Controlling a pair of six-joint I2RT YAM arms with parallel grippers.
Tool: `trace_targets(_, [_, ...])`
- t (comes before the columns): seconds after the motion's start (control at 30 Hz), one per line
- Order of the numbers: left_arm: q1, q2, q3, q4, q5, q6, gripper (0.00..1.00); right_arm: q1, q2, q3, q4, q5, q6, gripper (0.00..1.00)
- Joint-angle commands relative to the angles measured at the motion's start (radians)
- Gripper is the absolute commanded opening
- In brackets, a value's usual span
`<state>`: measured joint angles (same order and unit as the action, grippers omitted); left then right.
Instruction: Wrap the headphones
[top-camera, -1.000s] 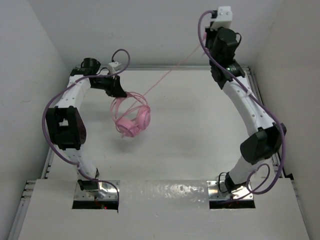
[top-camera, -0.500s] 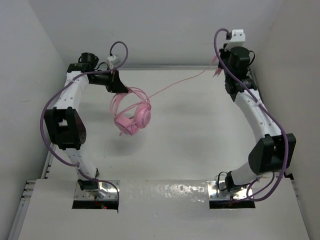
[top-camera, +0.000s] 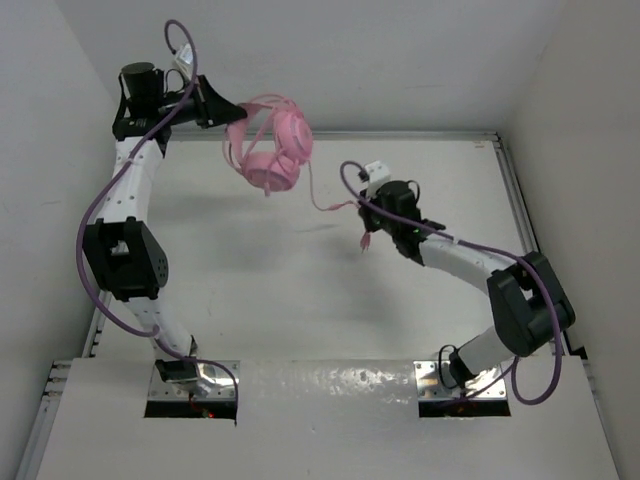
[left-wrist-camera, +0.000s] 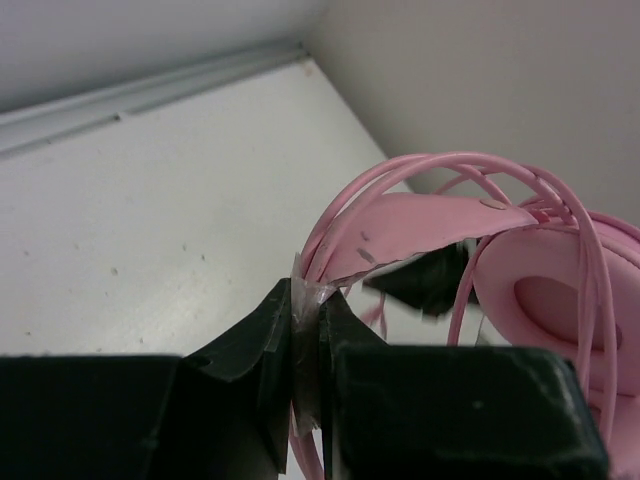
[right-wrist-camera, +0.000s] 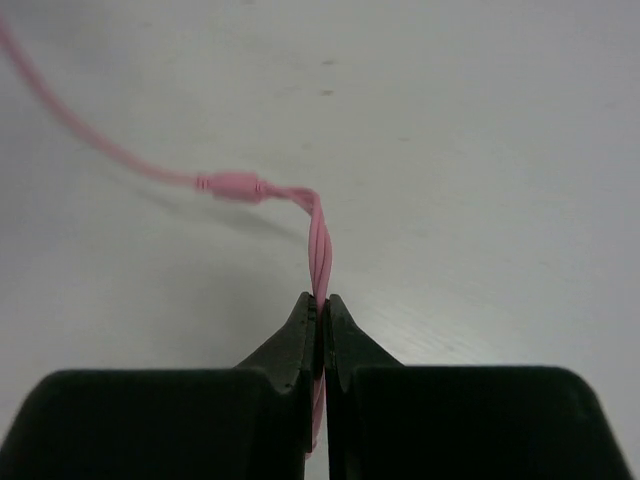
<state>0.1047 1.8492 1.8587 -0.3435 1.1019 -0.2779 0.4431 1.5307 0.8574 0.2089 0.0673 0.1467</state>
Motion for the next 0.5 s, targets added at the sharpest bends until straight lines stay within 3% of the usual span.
trace_targets(0.0, [0.052, -0.059, -0.016, 0.379, -0.065, -0.490, 0.00, 0.121, -0.035, -0.056, 0.199, 0.026, 0.060, 0.00])
trace_targets(0.17, [0.070, -0.048, 0.016, 0.244, -0.250, -0.460, 0.00, 0.388, 0.011, -0.057, 0.262, 0.069, 0.044, 0.00])
trace_targets(0.27, [0.072, -0.035, 0.028, 0.123, -0.384, -0.381, 0.00, 0.550, 0.090, 0.073, 0.158, 0.014, -0.033, 0.00])
trace_targets(0.47, [0.063, -0.025, 0.016, 0.031, -0.626, -0.199, 0.00, 0.681, 0.183, 0.383, -0.009, -0.222, -0.075, 0.00])
